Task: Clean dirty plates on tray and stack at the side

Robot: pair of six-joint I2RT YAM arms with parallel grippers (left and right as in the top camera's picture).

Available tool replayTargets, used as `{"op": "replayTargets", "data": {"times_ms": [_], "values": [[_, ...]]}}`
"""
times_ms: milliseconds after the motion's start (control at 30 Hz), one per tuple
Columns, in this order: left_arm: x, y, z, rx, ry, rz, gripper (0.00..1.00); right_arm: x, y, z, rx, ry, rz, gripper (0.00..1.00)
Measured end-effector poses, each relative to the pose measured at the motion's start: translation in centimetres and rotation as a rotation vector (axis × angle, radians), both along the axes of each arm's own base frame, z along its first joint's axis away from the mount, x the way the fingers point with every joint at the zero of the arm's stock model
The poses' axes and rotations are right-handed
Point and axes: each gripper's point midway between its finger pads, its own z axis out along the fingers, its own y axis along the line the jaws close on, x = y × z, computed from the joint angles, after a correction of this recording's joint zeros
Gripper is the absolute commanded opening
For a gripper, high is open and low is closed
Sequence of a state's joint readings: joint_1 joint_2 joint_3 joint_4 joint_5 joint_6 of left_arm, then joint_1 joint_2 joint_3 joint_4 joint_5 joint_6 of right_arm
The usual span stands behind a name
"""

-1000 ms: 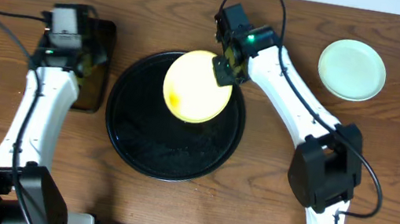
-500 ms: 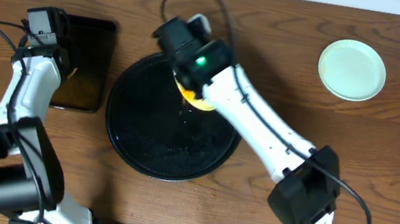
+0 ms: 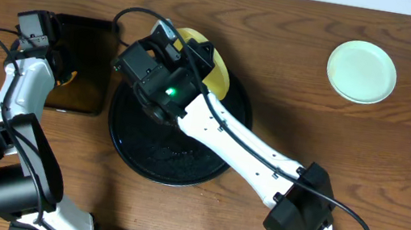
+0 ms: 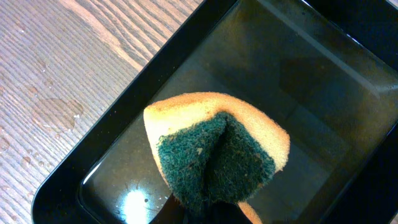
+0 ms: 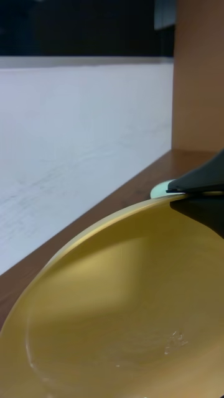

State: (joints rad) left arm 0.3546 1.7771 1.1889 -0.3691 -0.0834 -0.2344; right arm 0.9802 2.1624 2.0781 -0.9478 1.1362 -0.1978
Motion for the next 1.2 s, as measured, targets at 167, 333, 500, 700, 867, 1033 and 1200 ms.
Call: {"op": "replayTargets", "data": {"times_ms": [167,333,500,700,867,1033,1200], "values": [[0.0,-0.1,0.0,-0.003,0.000,-0.001,0.07,0.0,0.0,0.6,-0.049,-0.014,0.007,0.01],[0.0,-0.1,0.0,-0.003,0.001,-0.002,0.07,0.0,-0.5,1.5,-0.085,-0.060,-0.022,0.01],[-0.2,-0.1,-0.2,-0.007,0.011,-0.002,0.07,-0.7,0.2,-1.6,-0.028,0.107,0.053,0.01],[-0.3,-0.2,-0.2,-0.008,0.014,-0.002,0.08,-0.5,0.4,-3.0,0.095,0.161,0.045,0.01],[-0.3,-0.2,-0.2,-0.008,0.014,-0.002,0.07,-0.1,-0.1,-4.2,0.155,0.225,0.037,0.01],[-0.3,-0.2,-0.2,-0.008,0.014,-0.002,0.08,0.8,-2.1,-2.1,0.266,0.140,-0.063,0.01],[-0.3,-0.2,-0.2,-0.009,0.015,-0.002,0.08,2.2,-6.0,0.1,0.563,0.238,-0.123,0.01]]}}
